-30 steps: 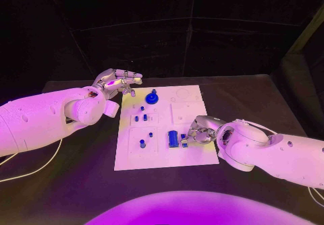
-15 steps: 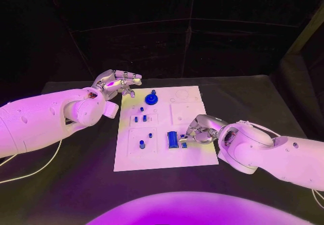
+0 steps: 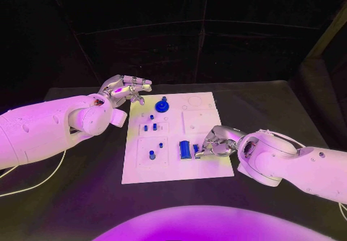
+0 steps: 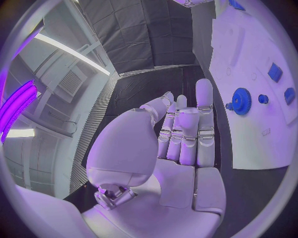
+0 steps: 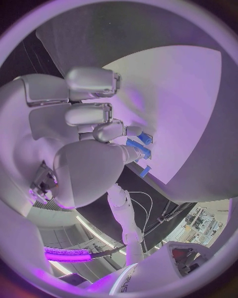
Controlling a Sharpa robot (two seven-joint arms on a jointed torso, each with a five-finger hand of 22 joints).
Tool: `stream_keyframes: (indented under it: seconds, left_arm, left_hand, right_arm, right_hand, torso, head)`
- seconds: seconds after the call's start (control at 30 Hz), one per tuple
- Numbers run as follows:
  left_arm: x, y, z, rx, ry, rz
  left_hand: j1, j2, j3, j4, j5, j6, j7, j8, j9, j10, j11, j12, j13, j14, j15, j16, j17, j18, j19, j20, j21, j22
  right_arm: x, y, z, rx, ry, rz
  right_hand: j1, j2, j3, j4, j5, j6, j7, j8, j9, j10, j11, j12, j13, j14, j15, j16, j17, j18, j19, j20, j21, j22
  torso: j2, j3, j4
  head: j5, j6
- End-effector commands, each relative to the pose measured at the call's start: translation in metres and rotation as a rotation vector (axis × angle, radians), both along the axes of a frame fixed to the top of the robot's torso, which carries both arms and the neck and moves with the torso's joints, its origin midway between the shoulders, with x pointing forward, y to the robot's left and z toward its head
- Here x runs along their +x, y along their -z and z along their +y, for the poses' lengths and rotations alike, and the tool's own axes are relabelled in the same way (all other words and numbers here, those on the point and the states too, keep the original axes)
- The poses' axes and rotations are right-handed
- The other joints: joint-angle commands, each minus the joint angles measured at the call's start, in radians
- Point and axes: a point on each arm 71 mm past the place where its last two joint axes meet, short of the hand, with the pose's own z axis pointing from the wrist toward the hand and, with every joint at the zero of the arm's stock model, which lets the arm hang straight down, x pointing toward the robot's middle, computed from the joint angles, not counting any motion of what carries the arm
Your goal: Assemble the parts on the task board
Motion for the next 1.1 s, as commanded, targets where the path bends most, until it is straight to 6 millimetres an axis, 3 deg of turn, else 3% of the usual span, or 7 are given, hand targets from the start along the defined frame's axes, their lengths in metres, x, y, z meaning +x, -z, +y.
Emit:
stream_keyframes:
  seconds: [0.03,0.23,0.6,0.87,1.1]
  left_arm:
    - [0.000,-0.001,-0.001,-0.008,0.009,-0.003]
    - [0.000,-0.001,-0.002,-0.008,0.011,-0.003]
    - [0.000,-0.001,-0.002,-0.008,0.010,-0.003]
    - [0.000,-0.001,-0.002,-0.008,0.011,-0.002]
    - [0.000,-0.001,-0.001,-0.007,0.009,-0.002]
  left_hand:
    - [-0.003,0.009,-0.004,-0.001,0.002,0.000,0.005,-0.005,-0.002,-0.008,0.001,0.006,0.001,-0.005,-0.001,-0.007,-0.001,0.013,-0.009,0.000,-0.003,-0.001]
    - [-0.003,0.009,-0.004,-0.001,0.002,0.000,0.005,-0.005,-0.002,-0.008,0.001,0.006,0.001,-0.005,-0.001,-0.007,-0.001,0.013,-0.009,0.000,-0.003,-0.001]
    - [-0.003,0.009,-0.004,-0.001,0.002,0.000,0.005,-0.005,-0.002,-0.008,0.001,0.006,0.001,-0.005,-0.001,-0.007,-0.001,0.013,-0.009,0.000,-0.003,-0.001]
    - [-0.003,0.009,-0.004,-0.001,0.002,0.000,0.005,-0.005,-0.002,-0.008,0.001,0.006,0.001,-0.005,-0.001,-0.007,-0.001,0.013,-0.009,0.000,-0.003,-0.001]
    - [-0.003,0.009,-0.004,-0.001,0.002,0.000,0.005,-0.005,-0.002,-0.008,0.001,0.006,0.001,-0.005,-0.001,-0.007,-0.001,0.013,-0.009,0.000,-0.003,-0.001]
  right_arm:
    - [-0.001,0.002,0.002,-0.016,-0.019,0.025]
    - [0.003,0.004,0.000,-0.060,0.012,0.006]
    - [0.007,0.006,0.006,-0.117,-0.012,-0.018]
    - [0.008,0.005,0.014,-0.093,-0.019,-0.036]
    - [0.007,0.002,0.012,-0.061,-0.006,-0.054]
  right_hand:
    - [0.010,0.002,-0.001,-0.008,0.007,-0.005,0.002,-0.005,0.002,-0.003,0.006,-0.003,-0.001,0.074,0.001,-0.003,0.119,-0.008,-0.001,0.003,-0.005,0.000]
    - [0.028,0.018,0.002,-0.020,0.028,-0.004,0.000,-0.005,0.003,-0.001,0.004,-0.001,0.002,0.074,-0.001,-0.002,0.121,-0.008,0.000,0.002,-0.004,0.003]
    - [0.068,0.017,-0.001,-0.053,0.019,-0.005,-0.001,-0.007,0.004,-0.002,0.002,-0.004,0.002,0.074,-0.002,-0.003,0.120,-0.009,0.000,0.001,-0.003,0.004]
    - [0.058,0.021,-0.012,-0.050,-0.004,-0.003,0.001,-0.007,0.004,-0.001,0.004,-0.003,0.004,0.074,-0.001,-0.002,0.122,-0.009,0.000,0.001,-0.003,0.005]
    - [0.052,0.022,-0.017,-0.047,-0.007,-0.002,0.001,-0.007,0.005,0.000,0.004,-0.002,0.004,0.074,-0.001,-0.002,0.121,-0.009,0.000,0.001,-0.004,0.005]
  torso:
    - [0.001,0.0004,0.0005]
    - [0.001,0.0003,0.0020]
    - [0.001,0.0007,-0.0004]
    - [0.000,-0.0006,0.0023]
    - [-0.001,0.0005,-0.0011]
  head:
    - [0.000,0.001]
    - [0.000,-0.001]
    - [0.002,-0.006]
    - [0.002,-0.005]
    - [0.004,-0.003]
